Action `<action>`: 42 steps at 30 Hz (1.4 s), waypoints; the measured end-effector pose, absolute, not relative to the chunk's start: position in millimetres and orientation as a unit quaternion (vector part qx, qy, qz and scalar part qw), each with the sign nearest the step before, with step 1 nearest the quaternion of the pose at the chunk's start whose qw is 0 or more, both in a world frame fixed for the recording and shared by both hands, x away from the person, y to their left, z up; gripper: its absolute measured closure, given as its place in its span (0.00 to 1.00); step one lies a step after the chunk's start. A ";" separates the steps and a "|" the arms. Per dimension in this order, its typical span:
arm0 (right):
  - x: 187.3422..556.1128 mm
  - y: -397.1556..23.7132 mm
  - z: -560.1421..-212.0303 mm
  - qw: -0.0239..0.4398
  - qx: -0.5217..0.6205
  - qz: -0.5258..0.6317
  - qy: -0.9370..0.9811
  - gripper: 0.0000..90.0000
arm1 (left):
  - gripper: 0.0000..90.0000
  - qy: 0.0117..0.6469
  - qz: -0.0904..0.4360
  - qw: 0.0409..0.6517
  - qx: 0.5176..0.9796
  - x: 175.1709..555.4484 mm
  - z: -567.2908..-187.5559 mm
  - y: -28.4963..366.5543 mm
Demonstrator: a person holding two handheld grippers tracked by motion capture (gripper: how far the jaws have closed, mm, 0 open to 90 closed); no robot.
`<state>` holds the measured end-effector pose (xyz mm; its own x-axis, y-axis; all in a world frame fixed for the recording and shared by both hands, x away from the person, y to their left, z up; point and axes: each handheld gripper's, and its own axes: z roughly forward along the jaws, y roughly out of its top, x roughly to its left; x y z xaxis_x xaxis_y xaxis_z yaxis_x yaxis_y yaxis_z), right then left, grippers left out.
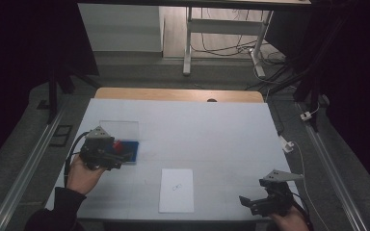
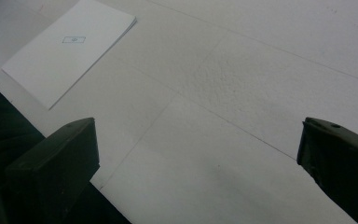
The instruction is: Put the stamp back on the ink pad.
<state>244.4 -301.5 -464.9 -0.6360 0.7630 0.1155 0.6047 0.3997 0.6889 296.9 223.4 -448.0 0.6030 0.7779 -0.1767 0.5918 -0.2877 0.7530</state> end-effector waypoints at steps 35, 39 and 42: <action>244.0 -301.5 -464.7 0.109 0.412 0.360 0.830 0.00 | 0.00 0.431 0.096 0.449 0.777 201.7 -445.5 249.2; 244.1 -301.5 -464.8 0.110 0.412 0.359 0.830 0.00 | 0.00 0.437 0.098 0.450 0.773 192.5 -447.2 254.5; 244.1 -301.5 -464.8 0.109 0.412 0.360 0.830 0.00 | 0.00 0.443 0.100 0.447 0.771 185.8 -449.5 258.3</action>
<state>244.1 -301.5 -464.8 -0.6360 0.7631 0.1149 0.6056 0.4012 0.6872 185.8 258.3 -449.5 0.5869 0.7728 -0.2414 0.5934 -0.2077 0.7776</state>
